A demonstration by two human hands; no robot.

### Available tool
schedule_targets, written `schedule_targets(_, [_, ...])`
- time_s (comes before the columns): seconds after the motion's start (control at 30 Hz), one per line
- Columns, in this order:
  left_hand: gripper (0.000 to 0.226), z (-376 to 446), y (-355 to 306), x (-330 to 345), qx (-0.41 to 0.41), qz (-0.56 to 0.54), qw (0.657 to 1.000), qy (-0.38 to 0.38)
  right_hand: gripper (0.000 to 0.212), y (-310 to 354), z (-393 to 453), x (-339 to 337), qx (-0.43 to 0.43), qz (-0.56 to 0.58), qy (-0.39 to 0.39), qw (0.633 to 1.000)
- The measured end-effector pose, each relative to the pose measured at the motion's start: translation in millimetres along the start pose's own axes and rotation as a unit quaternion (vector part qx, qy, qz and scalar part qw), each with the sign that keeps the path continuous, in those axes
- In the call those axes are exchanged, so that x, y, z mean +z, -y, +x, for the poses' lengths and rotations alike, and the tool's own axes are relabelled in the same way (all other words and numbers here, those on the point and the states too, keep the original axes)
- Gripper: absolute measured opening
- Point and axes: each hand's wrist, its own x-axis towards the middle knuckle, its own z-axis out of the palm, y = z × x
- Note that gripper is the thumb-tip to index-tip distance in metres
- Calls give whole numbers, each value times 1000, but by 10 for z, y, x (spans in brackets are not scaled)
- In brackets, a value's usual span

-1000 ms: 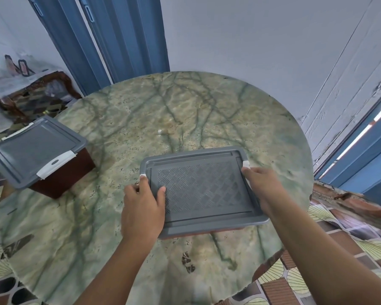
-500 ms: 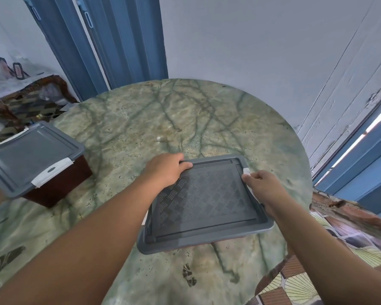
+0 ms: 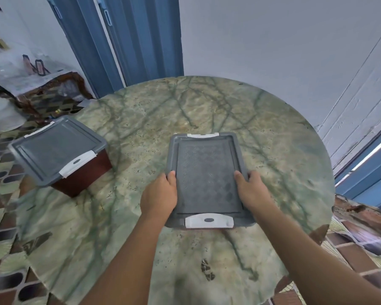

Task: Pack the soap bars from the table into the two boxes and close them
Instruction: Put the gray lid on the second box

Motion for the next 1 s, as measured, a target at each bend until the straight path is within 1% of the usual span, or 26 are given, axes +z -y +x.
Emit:
schedule_targets(0.07, [45,-26,23,14,-11,-52,999,-1,42,35,5,10,-21,-18,-4,1000])
schedule_targets(0.17, [47,16,30,33,-10,-92,996,10,35,41,29,12,-40,-25,-7,999])
schedule_targets(0.43, [47,212,8,102,12,-96,995,9,35,78,182,42,-54,-75,-38,995])
schedule_targets(0.6, [46,584,-120,123,20,-93,995,25,35,224,449,76,-49,-64,-53,995])
schedule_targets(0.7, [45,870,-240,147,25,-86,996,21,36,348,698,92,-48,-75,-57,994])
schedule_targets(0.87, [47,1479,-491,233,37,-82,996,7,38,609,1288,106,-49,-69,-59,995])
schedule_targets(1.0, [46,1926,-727,272,37,-78,996,2,35,811,1753,95,-59,-65,-64,994])
